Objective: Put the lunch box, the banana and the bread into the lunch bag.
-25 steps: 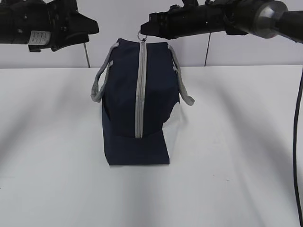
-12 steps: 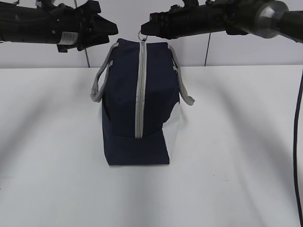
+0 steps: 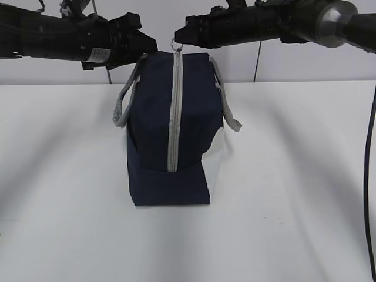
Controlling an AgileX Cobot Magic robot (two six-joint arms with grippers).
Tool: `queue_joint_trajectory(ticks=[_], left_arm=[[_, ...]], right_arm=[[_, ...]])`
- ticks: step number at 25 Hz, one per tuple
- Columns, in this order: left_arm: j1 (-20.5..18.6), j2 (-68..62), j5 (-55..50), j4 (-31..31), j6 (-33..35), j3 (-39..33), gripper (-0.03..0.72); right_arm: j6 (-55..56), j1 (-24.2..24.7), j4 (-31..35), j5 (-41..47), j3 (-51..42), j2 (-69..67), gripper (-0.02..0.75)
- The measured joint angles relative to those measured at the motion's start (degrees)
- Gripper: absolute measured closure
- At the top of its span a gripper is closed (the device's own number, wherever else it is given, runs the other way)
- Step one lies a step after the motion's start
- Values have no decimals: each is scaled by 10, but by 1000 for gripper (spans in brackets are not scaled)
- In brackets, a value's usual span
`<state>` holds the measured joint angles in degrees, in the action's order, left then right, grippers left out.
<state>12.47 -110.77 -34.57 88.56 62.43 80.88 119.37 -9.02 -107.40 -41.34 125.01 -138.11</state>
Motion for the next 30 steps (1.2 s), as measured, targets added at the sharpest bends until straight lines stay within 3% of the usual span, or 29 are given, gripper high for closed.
queue_joint_trajectory(ticks=[6, 14, 20, 24, 25, 27, 30], left_arm=[[5, 0, 1, -3, 0, 1, 285], [23, 0, 37, -15, 0, 7, 291], [25, -2, 43, -19, 0, 8, 426], [26, -3, 43, -19, 0, 8, 456], [26, -3, 43, -19, 0, 8, 481], [26, -3, 43, -21, 1, 8, 610], [28, -4, 36, -24, 2, 9, 663]], right_arm=[[0, 0, 0, 0, 0, 0, 754], [1, 0, 0, 0, 0, 0, 754], [1, 0, 0, 0, 0, 0, 754], [1, 1, 0, 0, 0, 0, 754], [1, 1, 0, 0, 0, 0, 754], [1, 1, 0, 0, 0, 0, 754], [1, 1, 0, 0, 0, 0, 754]])
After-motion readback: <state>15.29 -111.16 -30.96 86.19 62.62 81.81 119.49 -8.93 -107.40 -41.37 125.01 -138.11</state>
